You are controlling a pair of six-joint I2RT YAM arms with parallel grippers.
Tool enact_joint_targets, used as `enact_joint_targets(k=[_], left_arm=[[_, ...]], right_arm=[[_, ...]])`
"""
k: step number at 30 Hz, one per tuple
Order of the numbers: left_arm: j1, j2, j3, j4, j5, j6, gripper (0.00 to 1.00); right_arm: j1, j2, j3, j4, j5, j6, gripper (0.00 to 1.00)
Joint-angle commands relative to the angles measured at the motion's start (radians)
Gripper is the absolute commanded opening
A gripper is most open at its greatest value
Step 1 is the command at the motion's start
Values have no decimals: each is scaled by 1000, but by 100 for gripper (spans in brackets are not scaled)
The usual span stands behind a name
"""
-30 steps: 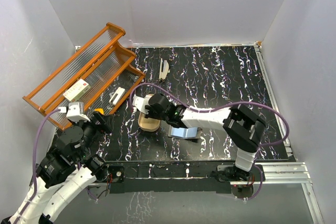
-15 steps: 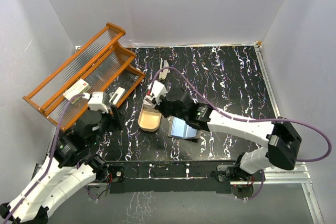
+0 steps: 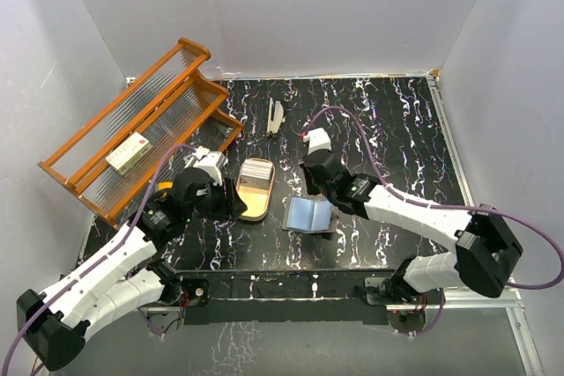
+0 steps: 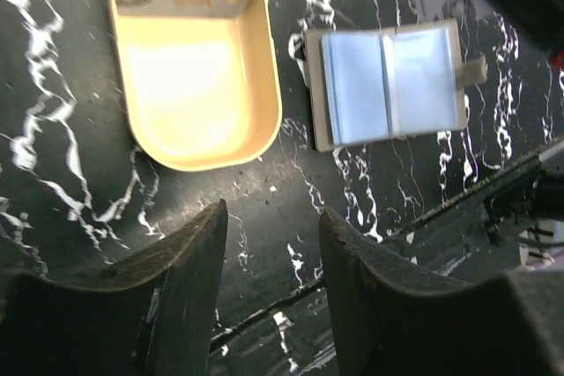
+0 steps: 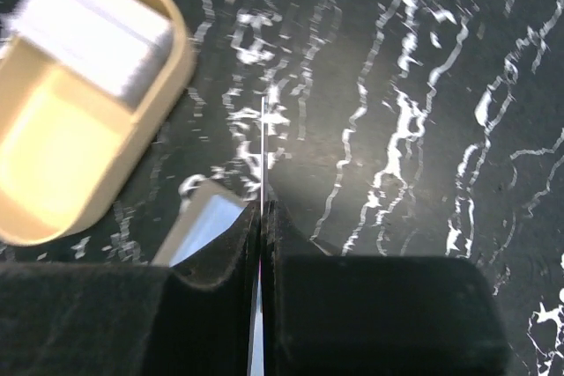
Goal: Put the credit cards into the card holder
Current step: Adjust the card holder at the center of the board.
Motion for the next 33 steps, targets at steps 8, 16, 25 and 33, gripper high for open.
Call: enact_joint_targets(k=[8,16,25,33], left_arm=[[-10,29,-221,206,157,-168,42],[-11,94,-294,327,124,-176,40],[-11,117,-314,367,51,-159,40],[-11,152,-322,408,19,-141,40]], right_arm=[[-150,145,-88,316,-75,1,0],[-151,202,-139,409,-120,-30,0],[-147,181,-204,420,-213,9,0],[-138,110,-243,411,-293,66,0]])
